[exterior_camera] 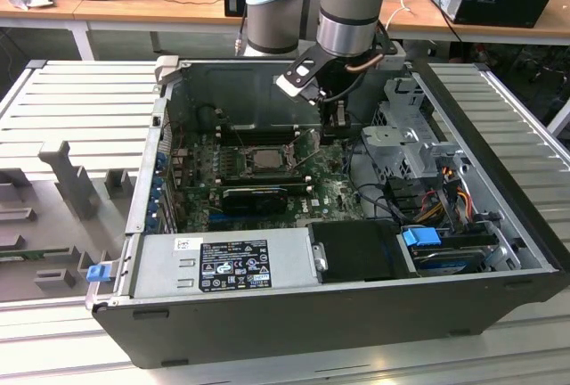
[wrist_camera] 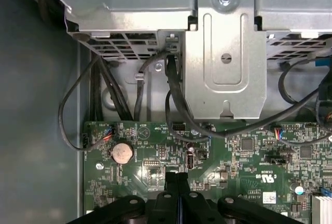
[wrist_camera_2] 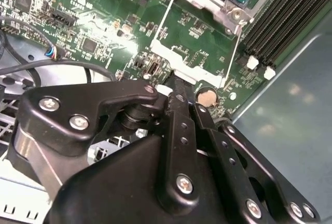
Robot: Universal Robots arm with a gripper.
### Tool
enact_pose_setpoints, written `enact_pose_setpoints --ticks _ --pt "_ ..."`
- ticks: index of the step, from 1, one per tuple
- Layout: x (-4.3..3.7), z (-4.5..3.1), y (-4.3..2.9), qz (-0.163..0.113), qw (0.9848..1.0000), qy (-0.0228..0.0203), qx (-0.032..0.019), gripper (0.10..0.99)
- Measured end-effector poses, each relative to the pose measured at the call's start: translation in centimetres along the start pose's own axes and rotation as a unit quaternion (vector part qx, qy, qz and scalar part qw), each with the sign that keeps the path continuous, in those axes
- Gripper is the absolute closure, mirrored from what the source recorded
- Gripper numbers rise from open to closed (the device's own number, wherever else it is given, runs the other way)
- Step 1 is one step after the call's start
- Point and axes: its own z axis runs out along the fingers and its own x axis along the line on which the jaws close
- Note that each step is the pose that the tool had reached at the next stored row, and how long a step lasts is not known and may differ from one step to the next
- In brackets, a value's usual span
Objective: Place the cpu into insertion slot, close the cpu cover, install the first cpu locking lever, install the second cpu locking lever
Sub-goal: 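Close the cpu cover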
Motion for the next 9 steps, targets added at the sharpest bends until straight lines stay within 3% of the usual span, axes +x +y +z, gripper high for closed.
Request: enact_pose_setpoints --ticks 9 --pt "0.00 -0.01 -0.64 0.000 1.0000 0.0000 0.0000 0.980"
